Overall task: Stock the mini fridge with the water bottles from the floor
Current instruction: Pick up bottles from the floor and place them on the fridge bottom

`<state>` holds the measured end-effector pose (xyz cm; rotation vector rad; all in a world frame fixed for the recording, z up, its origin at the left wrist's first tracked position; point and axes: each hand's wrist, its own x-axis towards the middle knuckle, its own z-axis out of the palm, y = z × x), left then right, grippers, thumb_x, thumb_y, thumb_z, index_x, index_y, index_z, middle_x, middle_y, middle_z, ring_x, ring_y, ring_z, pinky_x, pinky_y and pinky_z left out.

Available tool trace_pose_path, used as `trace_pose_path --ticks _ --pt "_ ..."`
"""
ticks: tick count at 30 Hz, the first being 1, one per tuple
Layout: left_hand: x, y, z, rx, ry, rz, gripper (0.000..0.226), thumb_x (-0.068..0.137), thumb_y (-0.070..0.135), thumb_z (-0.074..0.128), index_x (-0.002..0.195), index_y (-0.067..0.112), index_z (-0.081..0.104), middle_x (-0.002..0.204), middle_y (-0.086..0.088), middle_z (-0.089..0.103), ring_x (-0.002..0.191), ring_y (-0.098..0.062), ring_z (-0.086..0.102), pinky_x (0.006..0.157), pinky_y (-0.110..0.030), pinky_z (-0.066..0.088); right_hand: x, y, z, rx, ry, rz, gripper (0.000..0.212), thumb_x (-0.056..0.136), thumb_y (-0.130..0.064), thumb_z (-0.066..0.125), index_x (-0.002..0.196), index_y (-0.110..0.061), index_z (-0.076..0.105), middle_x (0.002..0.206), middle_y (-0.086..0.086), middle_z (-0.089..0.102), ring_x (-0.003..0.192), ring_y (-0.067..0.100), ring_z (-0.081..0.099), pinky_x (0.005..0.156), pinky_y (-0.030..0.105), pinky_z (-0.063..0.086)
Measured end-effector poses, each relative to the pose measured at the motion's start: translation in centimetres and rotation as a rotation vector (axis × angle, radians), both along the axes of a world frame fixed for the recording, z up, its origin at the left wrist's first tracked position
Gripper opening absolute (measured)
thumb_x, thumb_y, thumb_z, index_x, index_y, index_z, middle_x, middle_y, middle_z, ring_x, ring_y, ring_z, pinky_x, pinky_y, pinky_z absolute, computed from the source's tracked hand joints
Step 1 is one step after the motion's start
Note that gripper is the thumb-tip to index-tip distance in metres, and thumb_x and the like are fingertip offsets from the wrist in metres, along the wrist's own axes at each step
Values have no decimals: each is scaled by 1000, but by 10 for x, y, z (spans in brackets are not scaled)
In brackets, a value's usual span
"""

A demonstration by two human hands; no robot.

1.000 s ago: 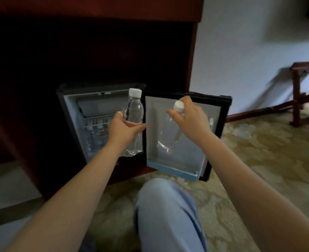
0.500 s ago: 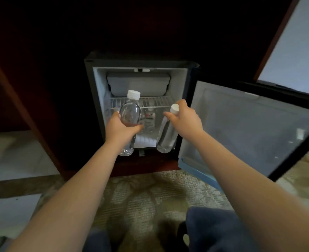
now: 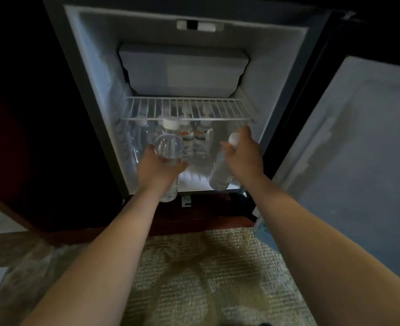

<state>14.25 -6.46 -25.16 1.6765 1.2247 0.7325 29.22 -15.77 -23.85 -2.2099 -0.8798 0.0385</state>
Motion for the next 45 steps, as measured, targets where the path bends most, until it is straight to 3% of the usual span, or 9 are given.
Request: trace_pose_path --ticks 8,15,26,29,31,34,40,43,45 --pt "17 27 -35 45 -1 0 62 67 25 84 117 8 51 99 1 60 87 -12 54 74 -25 41 35 46 -45 -63 14 63 32 93 -22 54 121 -8 46 110 18 59 101 34 57 70 29 35" --pt "21 24 -55 91 -1 41 65 70 27 82 121 6 48 95 5 52 89 -11 50 75 -23 38 37 51 -64 288 241 -42 38 93 -20 57 128 -7 48 114 8 60 105 22 55 75 19 35" --pt "19 17 -66 123 36 9 65 67 26 84 119 6 51 98 -1 59 86 -11 51 73 -24 39 31 52 -93 400 458 -111 52 88 -29 61 136 -21 42 129 2 55 115 19 54 90 32 46" --pt "20 15 -68 119 39 8 67 67 27 83 121 6 50 107 -7 63 88 -10 51 72 -24 39 19 45 -112 436 448 -144 61 84 -24 68 137 -20 39 121 -6 55 104 11 56 79 24 46" --pt "21 15 -68 129 54 2 70 68 29 82 124 5 47 111 -9 63 90 -11 52 72 -24 38 12 43 -130 380 424 -201 62 79 -25 72 132 -15 42 119 1 57 104 18 59 75 29 51" --pt "21 16 -74 133 59 -2 74 68 30 82 128 5 46 113 -10 64 100 -19 60 73 -24 40 11 48 -146 179 362 -291 68 74 -35 77 129 -11 44 122 9 56 113 30 53 89 44 50" --pt "23 22 -85 98 66 -43 67 67 28 83 123 10 50 97 0 68 79 -7 61 64 -14 43 33 63 -137 -115 202 -348 58 87 -39 64 127 -3 44 124 16 57 116 34 51 85 38 44" --pt "25 28 -87 84 60 -55 59 69 24 82 116 8 50 77 17 54 63 8 46 50 -3 34 54 79 -137 -143 271 -317 59 91 -36 58 137 -6 37 128 16 56 113 34 57 82 37 46" --pt "25 32 -90 91 43 -45 52 68 24 83 106 14 49 73 20 48 62 9 44 55 -6 38 73 94 -141 -108 291 -285 66 89 -34 60 142 -7 32 135 16 52 117 34 55 89 38 48"
